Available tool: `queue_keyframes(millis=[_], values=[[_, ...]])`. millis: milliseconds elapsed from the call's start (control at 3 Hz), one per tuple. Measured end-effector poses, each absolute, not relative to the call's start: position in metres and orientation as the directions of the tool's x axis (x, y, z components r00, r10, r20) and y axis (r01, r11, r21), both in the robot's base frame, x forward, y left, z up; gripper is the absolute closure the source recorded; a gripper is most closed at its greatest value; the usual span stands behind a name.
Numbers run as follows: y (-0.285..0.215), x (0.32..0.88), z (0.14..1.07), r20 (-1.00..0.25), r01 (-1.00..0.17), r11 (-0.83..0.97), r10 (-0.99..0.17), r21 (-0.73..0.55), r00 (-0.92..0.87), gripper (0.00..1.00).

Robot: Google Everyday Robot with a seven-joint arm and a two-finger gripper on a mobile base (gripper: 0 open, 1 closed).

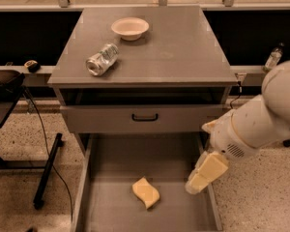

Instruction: Pick sponge from middle drawer and place on counter

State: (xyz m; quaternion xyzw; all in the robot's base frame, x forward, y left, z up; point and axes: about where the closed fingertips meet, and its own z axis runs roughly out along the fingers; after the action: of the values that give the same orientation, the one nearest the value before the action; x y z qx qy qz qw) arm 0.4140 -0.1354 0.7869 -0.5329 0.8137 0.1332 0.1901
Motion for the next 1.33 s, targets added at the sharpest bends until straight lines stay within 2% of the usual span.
queue_keyframes(millis=[333,667,1000,1333], values=[[-0.122,0.385,0.774,-0.549,-0.928,0.371,-0.774,0.008,-0.315,0.00],[-0.123,0.380,0.777,-0.564,-0.944,0.329,-0.784,-0.024,-0.259,0.00],[-0.120,0.381,0.757,-0.619,-0.940,0.342,-0.739,-0.006,-0.265,0.00],[-0.093,0.378,0.711,-0.777,-0.923,0.384,-0.577,0.011,-0.250,0.00]])
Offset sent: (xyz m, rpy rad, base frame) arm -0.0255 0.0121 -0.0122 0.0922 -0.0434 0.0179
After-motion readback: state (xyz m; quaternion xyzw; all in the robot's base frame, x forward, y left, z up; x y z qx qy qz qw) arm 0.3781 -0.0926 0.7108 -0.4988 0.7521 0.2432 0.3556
